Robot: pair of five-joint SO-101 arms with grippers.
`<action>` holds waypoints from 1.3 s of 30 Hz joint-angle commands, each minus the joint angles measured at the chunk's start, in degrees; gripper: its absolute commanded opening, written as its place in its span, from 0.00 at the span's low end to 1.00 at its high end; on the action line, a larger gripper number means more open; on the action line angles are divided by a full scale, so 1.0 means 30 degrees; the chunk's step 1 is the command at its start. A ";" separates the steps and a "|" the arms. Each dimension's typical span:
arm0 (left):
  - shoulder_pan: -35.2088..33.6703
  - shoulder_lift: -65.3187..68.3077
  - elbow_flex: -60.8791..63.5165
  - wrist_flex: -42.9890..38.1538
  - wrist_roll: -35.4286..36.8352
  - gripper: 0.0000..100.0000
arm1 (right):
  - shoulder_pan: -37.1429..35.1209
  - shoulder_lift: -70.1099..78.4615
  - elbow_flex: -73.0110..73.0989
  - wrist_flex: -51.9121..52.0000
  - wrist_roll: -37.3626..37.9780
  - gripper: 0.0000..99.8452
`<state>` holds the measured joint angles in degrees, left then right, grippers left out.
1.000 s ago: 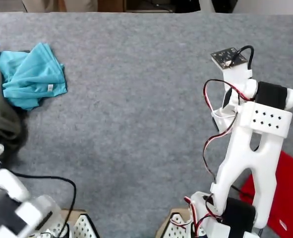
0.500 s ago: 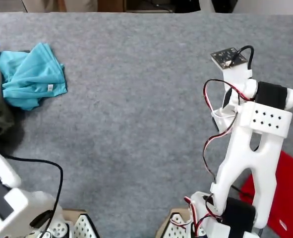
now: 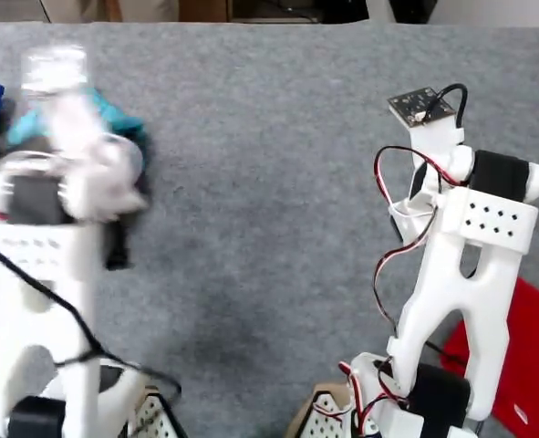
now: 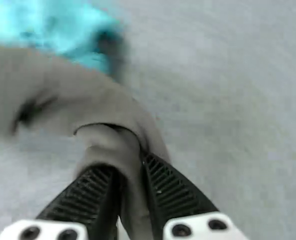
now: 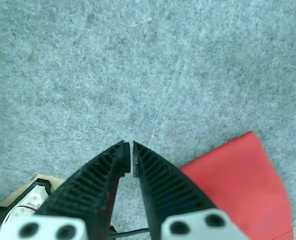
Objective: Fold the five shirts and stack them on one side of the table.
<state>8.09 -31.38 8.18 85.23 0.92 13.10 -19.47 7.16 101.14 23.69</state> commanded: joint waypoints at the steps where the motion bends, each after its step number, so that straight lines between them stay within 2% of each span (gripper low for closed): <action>1: 0.4630 -0.0689 0.1524 -0.1377 -0.0440 0.02 | 0.0396 -0.0161 -0.0015 0.0059 -0.0557 0.02; 6: 0.6125 -0.0806 0.2842 -0.2022 -0.0469 0.05 | 0.0396 -0.0161 -0.0015 0.0059 -0.0557 0.02; 9: 0.5538 -0.0894 0.2842 -0.0733 0.0059 0.18 | 0.0308 -0.0103 -0.0073 0.0029 -0.0498 0.02; 13: 0.0850 -0.0864 0.1231 0.0821 0.2930 0.30 | -0.0015 -0.0044 -0.0103 -0.0352 -0.0498 0.02; 16: -0.4396 -0.0659 -0.0147 -0.0821 0.3048 0.31 | -0.0689 -0.0015 -0.0103 -0.0352 -0.0498 0.02; 19: -0.7912 -0.0103 0.0469 -0.5187 0.3077 0.31 | -0.1538 -0.0015 -0.0073 -0.0352 -0.0586 0.02; 21: -0.8264 0.1451 0.1612 -0.7883 0.3048 0.31 | -0.2037 -0.0015 -0.0073 -0.0381 -0.0586 0.02; 24: -0.8293 0.5231 0.2286 -1.0198 0.2520 0.31 | -0.2300 -0.0015 -0.0073 -0.0381 -0.0586 0.02; 29: -0.8205 1.1824 -0.0410 -1.0315 0.1495 0.28 | -0.2212 -0.0132 -0.0015 -0.0293 -0.0586 0.02; 32: -0.8322 1.5282 -0.2579 -0.9993 0.0352 0.22 | -0.2212 -0.0132 -0.0015 -0.0264 -0.0586 0.02; 37: -0.9172 1.7070 -0.7150 -0.7766 -0.1231 0.02 | -0.2212 -0.0132 -0.0015 -0.0264 -0.0586 0.02; 39: -1.0168 1.7128 -0.9114 -0.7385 -0.1055 0.03 | -0.2212 -0.0044 -0.0015 -0.0264 -0.0557 0.02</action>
<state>-18.64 20.31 -8.62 61.32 -1.71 7.03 -19.47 7.16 100.79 22.20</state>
